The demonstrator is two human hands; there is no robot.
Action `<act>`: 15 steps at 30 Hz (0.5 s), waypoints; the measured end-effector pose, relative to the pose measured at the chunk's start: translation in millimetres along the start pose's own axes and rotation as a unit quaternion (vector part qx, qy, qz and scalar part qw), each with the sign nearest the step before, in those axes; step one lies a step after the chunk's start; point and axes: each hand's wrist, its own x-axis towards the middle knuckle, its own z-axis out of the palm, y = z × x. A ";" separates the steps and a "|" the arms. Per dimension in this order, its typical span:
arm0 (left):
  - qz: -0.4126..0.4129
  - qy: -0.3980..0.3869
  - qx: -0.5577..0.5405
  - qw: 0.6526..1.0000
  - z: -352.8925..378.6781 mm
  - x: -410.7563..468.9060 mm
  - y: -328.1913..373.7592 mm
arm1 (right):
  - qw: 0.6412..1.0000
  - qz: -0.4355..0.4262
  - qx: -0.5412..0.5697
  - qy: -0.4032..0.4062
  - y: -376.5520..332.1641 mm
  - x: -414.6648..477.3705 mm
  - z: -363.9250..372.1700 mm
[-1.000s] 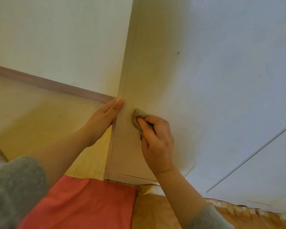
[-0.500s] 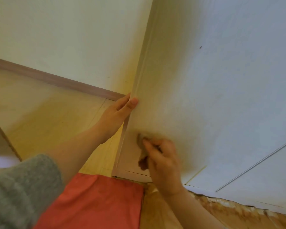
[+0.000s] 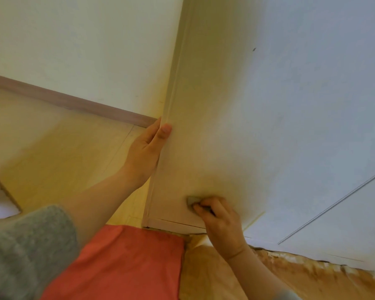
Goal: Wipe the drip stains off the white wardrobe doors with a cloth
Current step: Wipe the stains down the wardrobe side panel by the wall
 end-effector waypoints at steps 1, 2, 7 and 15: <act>0.002 0.003 0.007 1.000 0.6 -0.5 0.1 | 1.000 0.012 0.009 -0.016 -1.9 -3.0 -2.5; 0.006 0.006 0.018 1.000 0.7 -0.5 0.6 | 0.999 0.036 0.020 -0.009 -3.5 -1.0 -7.8; 0.015 0.044 0.029 0.998 1.4 0.3 -6.1 | 0.973 0.124 0.072 0.180 10.8 49.0 -71.4; 0.017 0.045 0.039 0.998 19.9 -16.9 -12.4 | 0.981 0.125 0.020 0.144 30.4 15.6 -46.1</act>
